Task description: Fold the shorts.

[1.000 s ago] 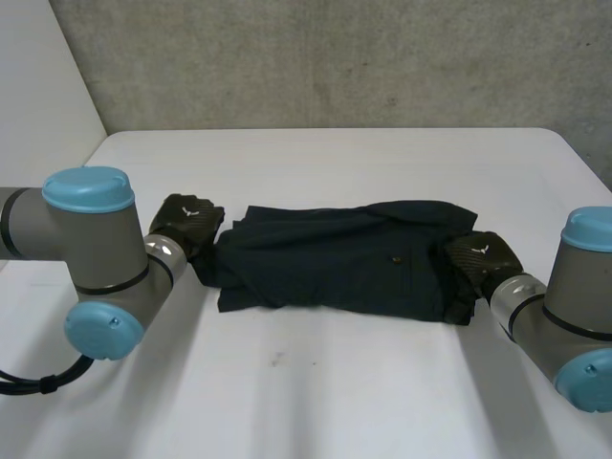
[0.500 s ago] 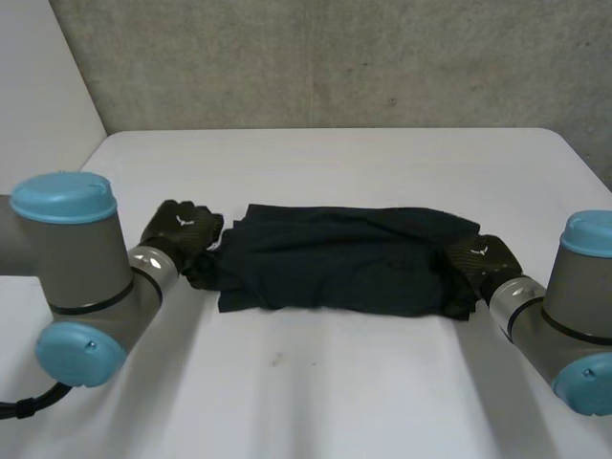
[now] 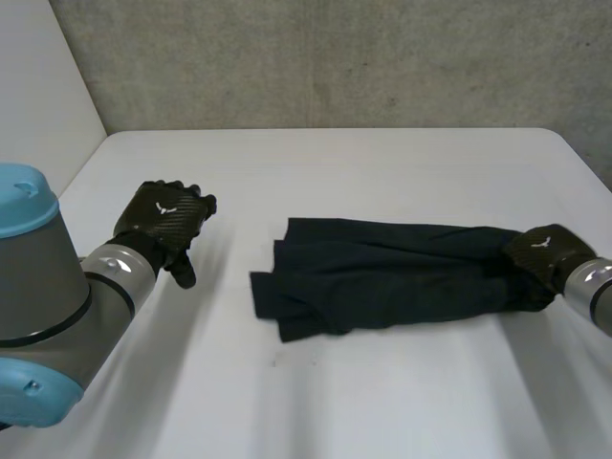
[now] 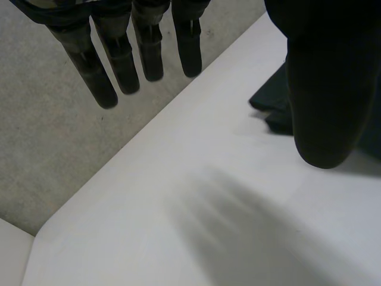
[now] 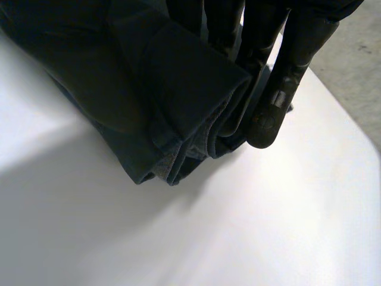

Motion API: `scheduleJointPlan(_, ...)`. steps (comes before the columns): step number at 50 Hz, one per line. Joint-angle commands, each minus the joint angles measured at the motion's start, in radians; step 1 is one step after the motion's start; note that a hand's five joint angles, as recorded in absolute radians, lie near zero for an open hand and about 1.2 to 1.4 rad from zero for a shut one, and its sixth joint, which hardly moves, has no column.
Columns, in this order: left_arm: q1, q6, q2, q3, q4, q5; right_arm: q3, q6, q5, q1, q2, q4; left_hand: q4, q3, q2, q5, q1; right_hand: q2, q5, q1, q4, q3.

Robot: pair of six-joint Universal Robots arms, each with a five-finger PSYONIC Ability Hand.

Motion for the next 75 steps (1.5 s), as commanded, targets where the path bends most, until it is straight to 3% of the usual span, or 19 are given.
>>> scheduleJointPlan(1,-0.001,-0.001,0.028,-0.017,0.004,0.000,-0.139,-0.098,0.028,0.054,-0.011,0.019,-0.117,-0.130,-0.126,-0.112,-0.130,0.228,0.287,0.503,0.208,0.233)
scheduleJointPlan(5,-0.003,-0.003,0.034,-0.015,0.007,-0.002,-0.211,-0.097,0.022,0.146,-0.019,0.020,-0.120,-0.133,-0.129,-0.116,-0.133,0.228,0.287,0.503,0.208,0.233)
scheduleJointPlan(13,-0.026,-0.006,0.034,-0.004,0.012,-0.005,-0.361,-0.110,-0.018,0.470,0.070,0.002,-0.123,-0.136,-0.132,-0.119,-0.136,0.228,0.287,0.503,0.208,0.233)
scheduleJointPlan(14,-0.027,-0.006,0.034,-0.003,0.012,-0.005,-0.399,-0.109,-0.056,0.531,0.117,0.000,-0.123,-0.136,-0.132,-0.119,-0.136,0.228,0.287,0.503,0.208,0.233)
scheduleJointPlan(17,-0.027,-0.006,0.034,0.003,0.013,-0.006,-0.421,-0.106,-0.123,0.579,0.165,0.000,-0.129,-0.142,-0.138,-0.124,-0.142,0.228,0.287,0.503,0.208,0.233)
scheduleJointPlan(20,-0.029,-0.008,0.034,0.014,0.021,-0.006,-0.430,-0.089,-0.245,0.620,0.242,-0.003,-0.144,-0.156,-0.153,-0.139,-0.156,0.228,0.287,0.503,0.208,0.233)
scheduleJointPlan(21,-0.029,-0.008,0.034,0.017,0.024,-0.006,-0.438,-0.084,-0.286,0.631,0.277,-0.001,-0.147,-0.159,-0.156,-0.142,-0.159,0.101,0.160,0.376,0.081,0.106)
scheduleJointPlan(24,-0.029,-0.014,0.033,0.032,0.036,-0.006,-0.441,-0.052,-0.303,0.636,0.299,-0.001,-0.152,-0.165,-0.162,-0.148,-0.165,-0.407,-0.348,-0.132,-0.427,-0.401)
scheduleJointPlan(25,-0.029,-0.018,0.033,0.037,0.039,-0.006,-0.446,-0.013,-0.295,0.636,0.292,-0.003,-0.152,-0.165,-0.162,-0.148,-0.165,-0.652,-0.593,-0.377,-0.673,-0.647)
scheduleJointPlan(29,-0.030,-0.083,0.031,0.078,0.053,-0.006,-0.462,0.168,-0.251,0.622,0.236,-0.007,-0.150,-0.162,-0.159,-0.145,-0.162,-0.968,-0.909,-0.693,-0.988,-0.963)
scheduleJointPlan(37,-0.043,-0.282,-0.024,0.247,0.053,-0.005,-0.438,0.627,-0.098,0.467,0.018,-0.038,-0.129,-0.142,-0.138,-0.124,-0.142,-0.994,-0.935,-0.719,-1.014,-0.989)
scheduleJointPlan(41,-0.111,-0.348,-0.119,0.342,0.039,-0.005,-0.435,0.742,-0.081,0.425,0.013,-0.026,-0.126,-0.139,-0.135,-0.122,-0.139,-0.994,-0.935,-0.719,-1.014,-0.989)
scheduleJointPlan(46,-0.205,-0.376,-0.272,0.431,-0.002,-0.006,-0.449,0.747,-0.058,0.415,0.082,0.017,-0.123,-0.136,-0.132,-0.119,-0.136,-0.994,-0.935,-0.719,-1.014,-0.989)
scheduleJointPlan(53,-0.228,-0.374,-0.426,0.517,-0.040,-0.012,-0.501,0.745,0.039,0.413,0.243,0.065,-0.117,-0.130,-0.126,-0.113,-0.130,-0.994,-0.935,-0.719,-1.014,-0.989)
scheduleJointPlan(58,-0.231,-0.362,-0.502,0.548,-0.138,-0.020,-0.510,0.738,0.042,0.413,0.325,0.069,-0.114,-0.127,-0.123,-0.110,-0.127,-0.994,-0.935,-0.719,-1.014,-0.989)
scheduleJointPlan(67,-0.233,-0.279,-0.521,0.502,-0.201,-0.150,-0.496,0.612,0.045,0.419,0.388,0.068,-0.103,-0.115,-0.112,-0.098,-0.115,-0.994,-0.935,-0.719,-1.014,-0.989)
scheduleJointPlan(75,-0.237,-0.255,-0.507,0.427,-0.194,-0.177,-0.473,0.512,0.050,0.424,0.407,0.065,-0.103,-0.115,-0.112,-0.098,-0.115,-0.994,-0.935,-0.719,-1.014,-0.989)
